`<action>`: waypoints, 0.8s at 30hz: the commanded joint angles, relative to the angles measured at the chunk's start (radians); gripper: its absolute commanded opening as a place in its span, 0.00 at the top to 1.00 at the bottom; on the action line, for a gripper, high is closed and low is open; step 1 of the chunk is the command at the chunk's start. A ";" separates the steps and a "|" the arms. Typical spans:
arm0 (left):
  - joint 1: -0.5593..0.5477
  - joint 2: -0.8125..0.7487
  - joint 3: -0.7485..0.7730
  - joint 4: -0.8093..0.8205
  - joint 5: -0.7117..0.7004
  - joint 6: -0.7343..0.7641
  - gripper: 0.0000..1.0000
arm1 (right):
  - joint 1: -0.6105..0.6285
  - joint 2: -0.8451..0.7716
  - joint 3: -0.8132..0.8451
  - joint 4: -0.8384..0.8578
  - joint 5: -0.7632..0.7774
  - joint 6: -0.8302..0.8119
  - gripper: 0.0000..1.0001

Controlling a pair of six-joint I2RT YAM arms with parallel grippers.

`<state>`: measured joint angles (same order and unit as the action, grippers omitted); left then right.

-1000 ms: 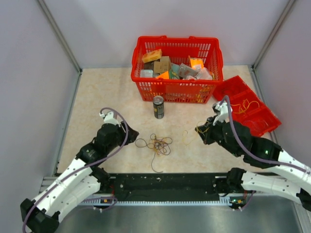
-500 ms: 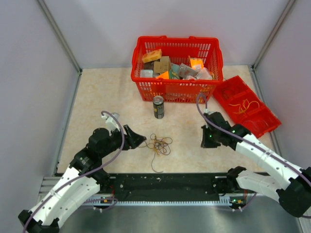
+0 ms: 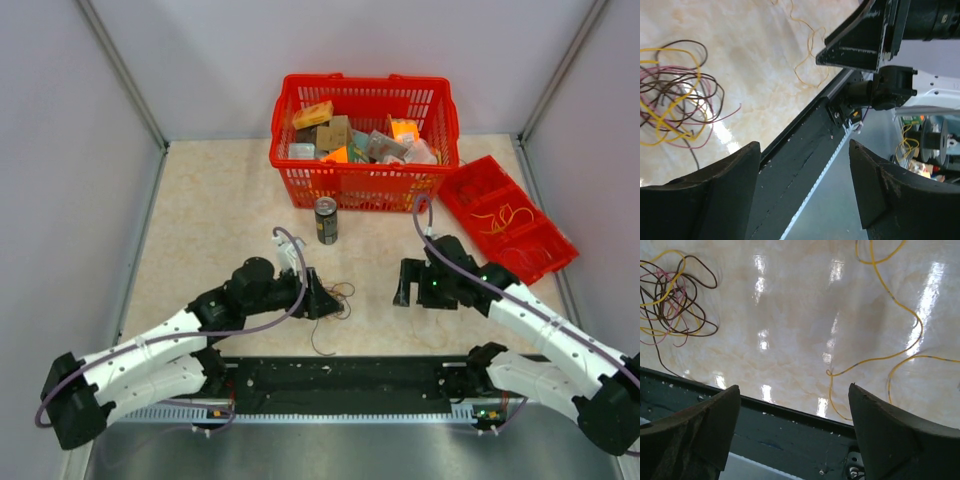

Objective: Untangle the cables

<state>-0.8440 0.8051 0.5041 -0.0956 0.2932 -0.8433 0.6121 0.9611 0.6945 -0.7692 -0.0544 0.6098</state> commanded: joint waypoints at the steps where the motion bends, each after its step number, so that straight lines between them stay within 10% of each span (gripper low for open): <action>1: -0.073 0.104 0.076 0.135 -0.046 -0.005 0.25 | -0.006 -0.093 -0.022 0.001 0.160 0.164 0.06; 9: -0.101 0.108 0.034 0.186 -0.058 -0.030 0.26 | -0.080 -0.191 -0.081 -0.234 0.395 0.544 0.01; 24: -0.101 0.008 0.005 0.132 -0.095 -0.028 0.25 | -0.225 -0.506 -0.351 0.033 0.219 0.472 0.01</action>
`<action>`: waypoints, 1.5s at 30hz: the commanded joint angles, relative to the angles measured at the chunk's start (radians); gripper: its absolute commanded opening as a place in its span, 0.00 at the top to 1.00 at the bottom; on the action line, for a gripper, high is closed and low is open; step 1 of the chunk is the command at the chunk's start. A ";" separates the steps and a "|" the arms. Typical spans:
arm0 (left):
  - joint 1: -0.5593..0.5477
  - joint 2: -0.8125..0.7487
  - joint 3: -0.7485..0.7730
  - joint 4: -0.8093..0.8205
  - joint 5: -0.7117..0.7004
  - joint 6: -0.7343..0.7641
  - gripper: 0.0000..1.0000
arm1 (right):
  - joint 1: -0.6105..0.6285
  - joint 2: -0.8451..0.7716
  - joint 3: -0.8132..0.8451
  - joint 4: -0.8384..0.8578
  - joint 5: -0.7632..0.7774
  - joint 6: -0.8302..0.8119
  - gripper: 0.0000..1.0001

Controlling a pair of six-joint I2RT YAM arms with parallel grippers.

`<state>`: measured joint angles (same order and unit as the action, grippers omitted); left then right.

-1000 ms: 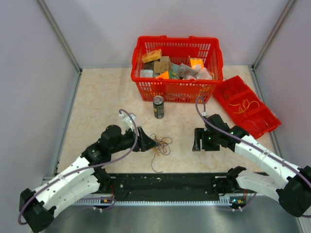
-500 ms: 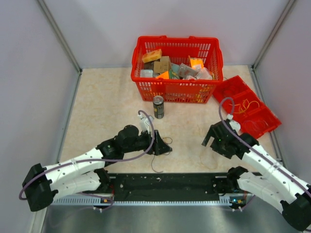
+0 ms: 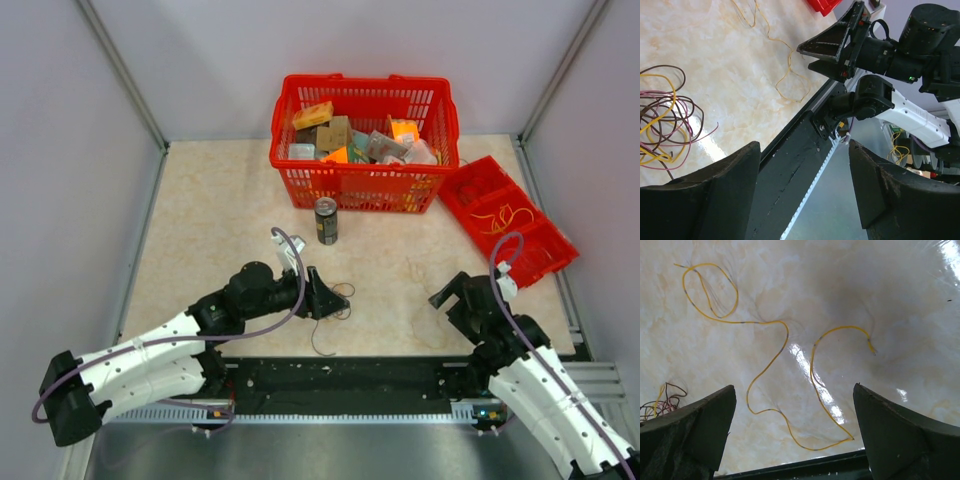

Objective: Untangle the cables

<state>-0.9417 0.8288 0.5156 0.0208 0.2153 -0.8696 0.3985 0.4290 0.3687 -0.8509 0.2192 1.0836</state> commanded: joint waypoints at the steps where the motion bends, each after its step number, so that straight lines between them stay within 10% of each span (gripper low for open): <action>1: -0.003 -0.014 -0.006 0.016 -0.019 -0.005 0.25 | -0.012 0.040 -0.036 0.139 -0.064 -0.013 0.01; 12: -0.003 -0.008 -0.006 0.007 -0.024 -0.009 0.25 | -0.012 0.273 -0.056 0.458 -0.095 -0.073 0.01; 27: -0.003 -0.011 -0.012 -0.008 -0.027 -0.003 0.24 | -0.012 0.871 0.275 0.448 -0.035 -0.103 0.08; 33: -0.003 -0.040 -0.016 -0.016 -0.039 0.006 0.24 | 0.036 1.016 0.360 0.400 0.083 -0.186 0.28; 38: -0.003 -0.053 -0.017 -0.048 -0.056 0.018 0.24 | 0.056 1.114 0.392 0.337 0.177 -0.209 0.69; 45: -0.003 -0.062 -0.022 -0.059 -0.051 0.032 0.24 | 0.062 0.931 0.322 0.365 0.204 -0.260 1.00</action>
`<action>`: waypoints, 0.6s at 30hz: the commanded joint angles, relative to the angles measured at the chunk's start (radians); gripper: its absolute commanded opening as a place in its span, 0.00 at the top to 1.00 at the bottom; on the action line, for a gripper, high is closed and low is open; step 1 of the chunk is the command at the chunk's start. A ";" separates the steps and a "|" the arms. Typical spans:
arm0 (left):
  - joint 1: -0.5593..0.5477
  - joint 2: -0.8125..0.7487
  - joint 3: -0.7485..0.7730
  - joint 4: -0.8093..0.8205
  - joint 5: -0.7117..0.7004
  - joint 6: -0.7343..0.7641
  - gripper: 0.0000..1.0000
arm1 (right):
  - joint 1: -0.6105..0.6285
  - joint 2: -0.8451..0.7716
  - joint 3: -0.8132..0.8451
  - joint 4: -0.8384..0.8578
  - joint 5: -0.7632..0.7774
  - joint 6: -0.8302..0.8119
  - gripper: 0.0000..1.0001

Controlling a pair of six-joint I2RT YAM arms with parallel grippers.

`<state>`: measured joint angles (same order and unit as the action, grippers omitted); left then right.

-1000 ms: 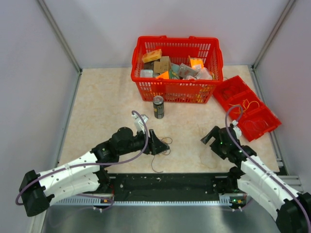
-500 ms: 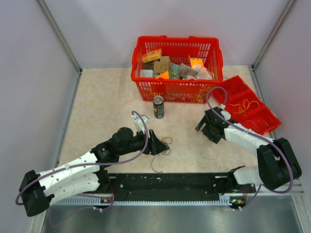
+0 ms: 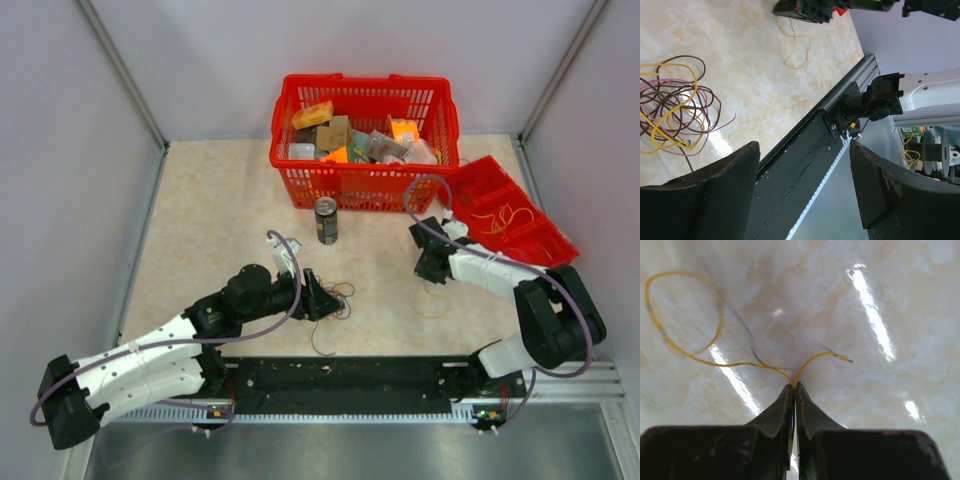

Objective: Untangle the cables

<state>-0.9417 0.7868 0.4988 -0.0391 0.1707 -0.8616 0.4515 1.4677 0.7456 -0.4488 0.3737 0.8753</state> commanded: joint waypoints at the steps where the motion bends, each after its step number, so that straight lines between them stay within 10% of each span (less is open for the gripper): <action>1: -0.003 -0.021 -0.005 -0.005 -0.005 0.026 0.24 | 0.007 -0.169 -0.058 -0.039 0.051 -0.065 1.00; 8: -0.003 -0.043 0.006 -0.025 -0.010 0.049 0.24 | -0.100 -0.452 0.059 -0.114 0.031 -0.174 1.00; 18: -0.003 -0.069 0.017 -0.028 -0.002 0.056 0.24 | -0.382 -0.388 0.321 -0.093 0.053 -0.312 1.00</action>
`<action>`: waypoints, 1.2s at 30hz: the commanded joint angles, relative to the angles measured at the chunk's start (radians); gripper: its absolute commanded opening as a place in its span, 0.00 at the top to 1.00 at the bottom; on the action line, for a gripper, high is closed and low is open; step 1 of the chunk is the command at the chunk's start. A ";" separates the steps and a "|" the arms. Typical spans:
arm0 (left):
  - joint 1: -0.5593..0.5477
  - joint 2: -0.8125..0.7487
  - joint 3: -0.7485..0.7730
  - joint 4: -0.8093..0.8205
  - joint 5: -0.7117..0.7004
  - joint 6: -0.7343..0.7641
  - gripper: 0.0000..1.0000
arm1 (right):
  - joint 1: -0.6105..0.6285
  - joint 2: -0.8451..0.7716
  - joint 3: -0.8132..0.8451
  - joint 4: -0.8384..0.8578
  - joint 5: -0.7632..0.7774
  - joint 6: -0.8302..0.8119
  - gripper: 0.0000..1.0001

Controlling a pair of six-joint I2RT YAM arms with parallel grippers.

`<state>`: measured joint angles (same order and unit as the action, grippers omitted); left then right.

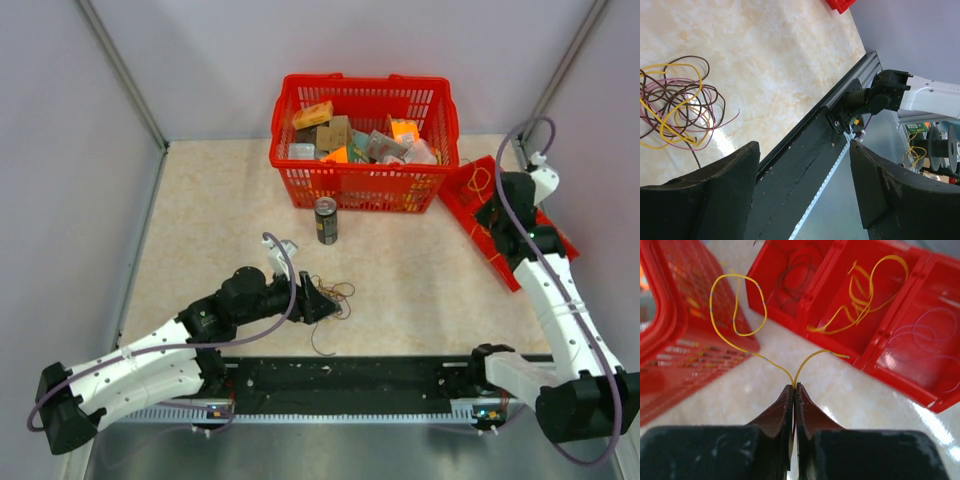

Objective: Untangle the cables

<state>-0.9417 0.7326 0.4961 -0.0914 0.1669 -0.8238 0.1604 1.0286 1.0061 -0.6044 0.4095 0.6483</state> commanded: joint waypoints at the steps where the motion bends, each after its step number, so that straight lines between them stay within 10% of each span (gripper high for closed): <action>1: -0.002 -0.012 0.021 0.027 0.005 0.021 0.23 | -0.137 0.068 0.057 0.107 -0.029 -0.093 1.00; 9: -0.002 -0.001 0.045 0.019 0.019 0.054 0.24 | -0.364 0.214 -0.127 0.798 -0.388 -0.125 1.00; 16: -0.002 -0.007 0.018 0.047 0.042 0.049 0.24 | -0.430 0.364 -0.248 1.072 -0.454 -0.190 1.00; 36: -0.002 -0.222 -0.048 -0.008 0.019 0.031 0.23 | -0.447 0.531 -0.015 0.433 -0.067 -0.140 1.00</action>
<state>-0.9417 0.5465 0.4591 -0.0994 0.1932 -0.7906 -0.2737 1.4956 0.8707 -0.0376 0.2562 0.5072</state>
